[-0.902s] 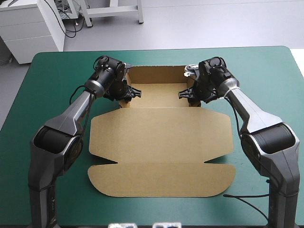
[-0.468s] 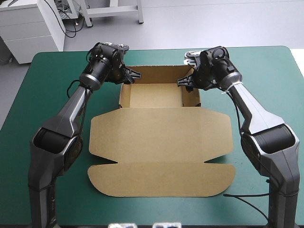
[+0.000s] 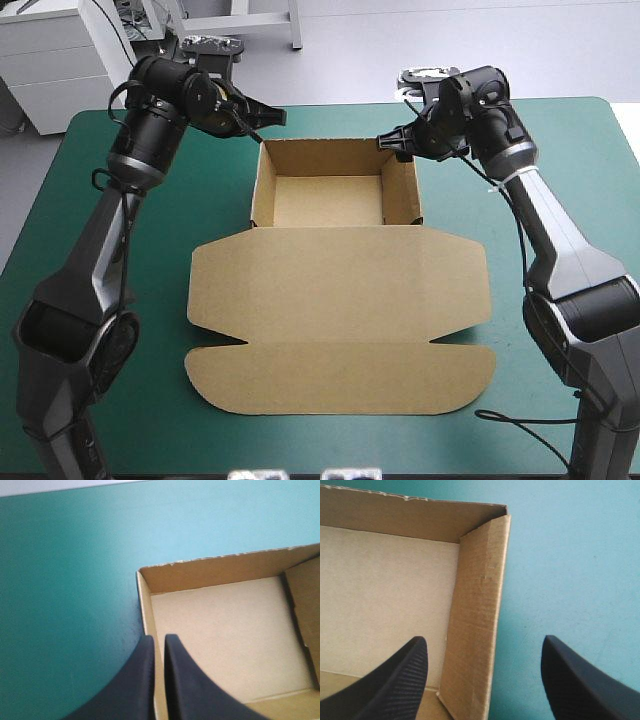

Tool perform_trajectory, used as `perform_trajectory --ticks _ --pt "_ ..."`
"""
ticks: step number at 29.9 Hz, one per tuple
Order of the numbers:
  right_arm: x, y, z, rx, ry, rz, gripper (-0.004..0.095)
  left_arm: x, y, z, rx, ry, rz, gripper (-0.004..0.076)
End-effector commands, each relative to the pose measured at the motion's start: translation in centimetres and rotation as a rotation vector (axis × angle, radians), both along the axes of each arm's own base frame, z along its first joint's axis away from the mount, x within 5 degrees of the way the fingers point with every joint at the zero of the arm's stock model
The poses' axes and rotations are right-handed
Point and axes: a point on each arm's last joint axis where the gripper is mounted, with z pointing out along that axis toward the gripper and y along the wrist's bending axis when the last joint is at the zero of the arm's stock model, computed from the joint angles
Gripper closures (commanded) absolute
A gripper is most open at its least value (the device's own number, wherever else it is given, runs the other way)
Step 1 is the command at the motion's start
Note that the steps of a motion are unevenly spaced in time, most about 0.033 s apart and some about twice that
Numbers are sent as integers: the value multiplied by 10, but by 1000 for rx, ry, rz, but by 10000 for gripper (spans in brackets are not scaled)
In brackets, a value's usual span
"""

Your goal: Fold the box

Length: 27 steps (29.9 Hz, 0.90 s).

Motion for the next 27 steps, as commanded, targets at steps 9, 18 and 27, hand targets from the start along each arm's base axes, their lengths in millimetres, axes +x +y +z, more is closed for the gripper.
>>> perform_trajectory --ticks 9,18,27 --pt "-36 -13 63 73 -143 7 300 -128 44 102 -47 -228 -150 731" --pt "-31 -11 29 28 -38 13 300 -210 85 84 39 -212 -112 731" --pt "-23 -7 -23 16 41 12 300 -268 110 21 82 -101 -116 731"
